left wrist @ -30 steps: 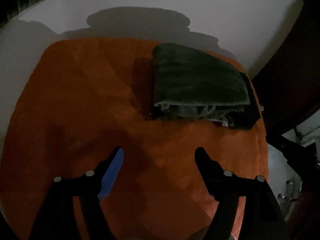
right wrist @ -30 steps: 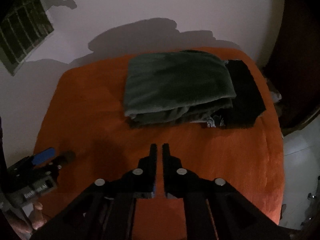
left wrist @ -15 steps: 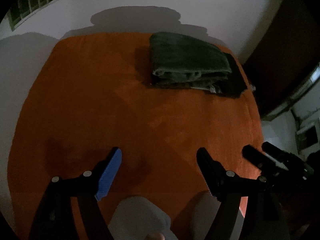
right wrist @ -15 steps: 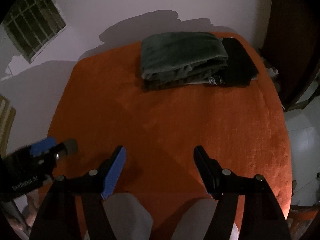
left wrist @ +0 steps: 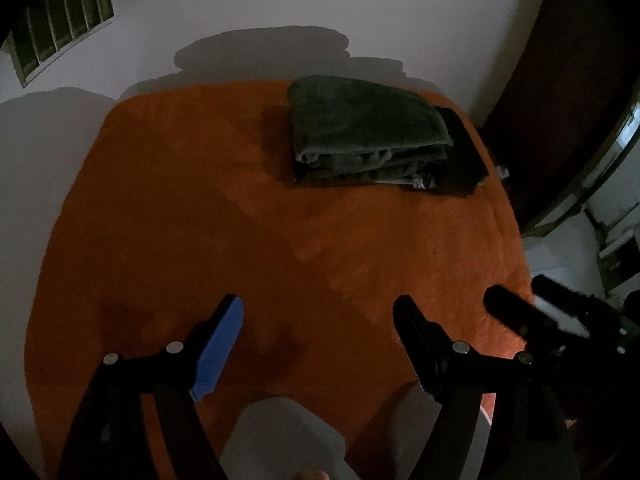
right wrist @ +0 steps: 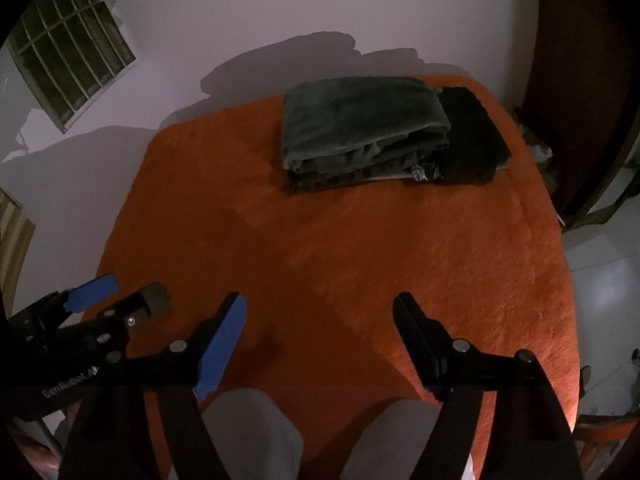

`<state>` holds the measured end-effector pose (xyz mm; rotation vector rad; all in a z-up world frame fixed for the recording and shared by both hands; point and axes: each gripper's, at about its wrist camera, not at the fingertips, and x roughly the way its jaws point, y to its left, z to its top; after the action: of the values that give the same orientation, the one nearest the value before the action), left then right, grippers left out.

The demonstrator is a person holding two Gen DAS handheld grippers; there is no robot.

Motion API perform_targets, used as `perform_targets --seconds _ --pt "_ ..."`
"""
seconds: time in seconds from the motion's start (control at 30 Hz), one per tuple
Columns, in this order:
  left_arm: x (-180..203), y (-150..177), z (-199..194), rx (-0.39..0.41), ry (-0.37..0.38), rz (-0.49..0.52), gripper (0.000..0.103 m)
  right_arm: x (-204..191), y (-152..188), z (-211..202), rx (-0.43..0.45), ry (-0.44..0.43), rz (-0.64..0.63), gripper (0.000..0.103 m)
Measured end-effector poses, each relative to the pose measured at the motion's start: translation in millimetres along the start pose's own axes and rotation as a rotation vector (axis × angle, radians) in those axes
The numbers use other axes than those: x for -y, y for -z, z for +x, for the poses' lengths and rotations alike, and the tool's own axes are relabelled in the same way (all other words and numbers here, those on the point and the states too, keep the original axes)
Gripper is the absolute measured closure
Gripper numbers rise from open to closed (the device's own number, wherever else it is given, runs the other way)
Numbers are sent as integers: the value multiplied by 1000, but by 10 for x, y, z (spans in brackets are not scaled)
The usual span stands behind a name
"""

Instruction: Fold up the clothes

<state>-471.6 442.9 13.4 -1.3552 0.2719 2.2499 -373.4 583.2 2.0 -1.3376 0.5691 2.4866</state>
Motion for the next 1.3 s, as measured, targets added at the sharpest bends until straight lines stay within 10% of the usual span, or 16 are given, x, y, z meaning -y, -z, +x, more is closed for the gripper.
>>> perform_targets --seconds 0.53,1.3 --pt "212 -1226 768 22 -31 47 25 462 -1326 731 20 4 29 19" --pt "145 -2437 1484 -193 -23 -39 25 655 -2699 1286 -155 64 68 19"
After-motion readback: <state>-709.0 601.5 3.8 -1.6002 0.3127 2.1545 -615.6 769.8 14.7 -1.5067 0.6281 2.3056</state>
